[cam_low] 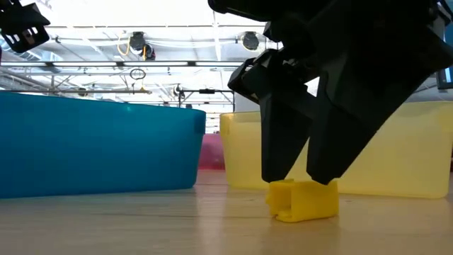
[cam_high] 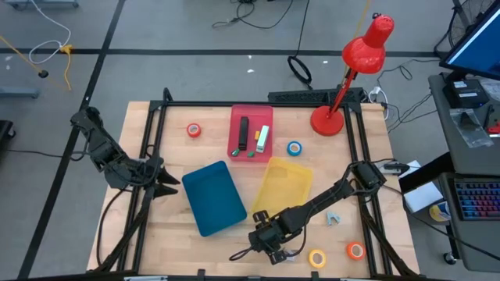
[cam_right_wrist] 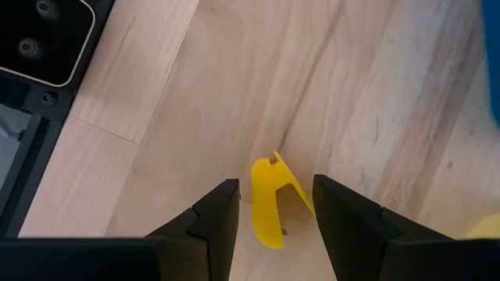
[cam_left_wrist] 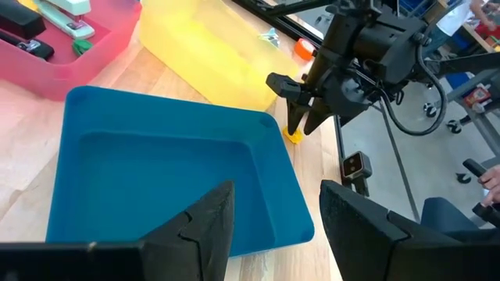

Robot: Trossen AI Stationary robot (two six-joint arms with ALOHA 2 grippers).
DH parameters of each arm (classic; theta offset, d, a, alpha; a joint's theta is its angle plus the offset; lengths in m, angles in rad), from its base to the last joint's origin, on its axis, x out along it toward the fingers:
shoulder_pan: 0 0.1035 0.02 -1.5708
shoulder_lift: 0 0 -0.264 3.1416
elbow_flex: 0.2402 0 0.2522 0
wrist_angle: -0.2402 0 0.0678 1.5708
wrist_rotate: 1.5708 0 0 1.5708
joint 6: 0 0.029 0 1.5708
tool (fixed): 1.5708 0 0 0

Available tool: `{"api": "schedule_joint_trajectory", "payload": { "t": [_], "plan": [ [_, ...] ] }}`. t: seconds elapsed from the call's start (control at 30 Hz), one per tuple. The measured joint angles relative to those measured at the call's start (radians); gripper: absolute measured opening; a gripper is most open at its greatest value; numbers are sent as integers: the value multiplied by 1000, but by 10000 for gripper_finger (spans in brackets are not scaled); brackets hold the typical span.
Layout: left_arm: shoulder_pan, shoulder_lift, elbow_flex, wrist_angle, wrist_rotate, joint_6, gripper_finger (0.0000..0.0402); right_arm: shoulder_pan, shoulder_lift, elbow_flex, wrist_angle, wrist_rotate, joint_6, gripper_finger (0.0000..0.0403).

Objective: Pick and place Stapler, Stapler remover, tape
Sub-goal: Put the small yellow stapler into the red bin

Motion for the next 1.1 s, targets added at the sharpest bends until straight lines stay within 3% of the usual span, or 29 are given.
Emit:
{"api": "schedule_joint_trajectory", "payload": {
  "t": [0.3, 0.63, 0.73, 1.0, 1.1],
  "plan": [
    [0, 0, 0, 0, -18, 0, 186, -2, 37, 2, -19, 3, 3, 152],
    [0, 0, 0, 1, -18, -6, 186, -6, 32, 1, -13, -3, 18, 56],
    [0, 0, 0, 10, -18, -6, 186, -3, 27, 15, 26, -43, 19, 50],
    [0, 0, 0, 21, -18, -6, 186, -5, -107, 103, 30, -55, 2, 55],
    [0, 0, 0, 27, -18, -6, 186, -37, -193, 103, 34, 9, -8, 54]
  ]
}}
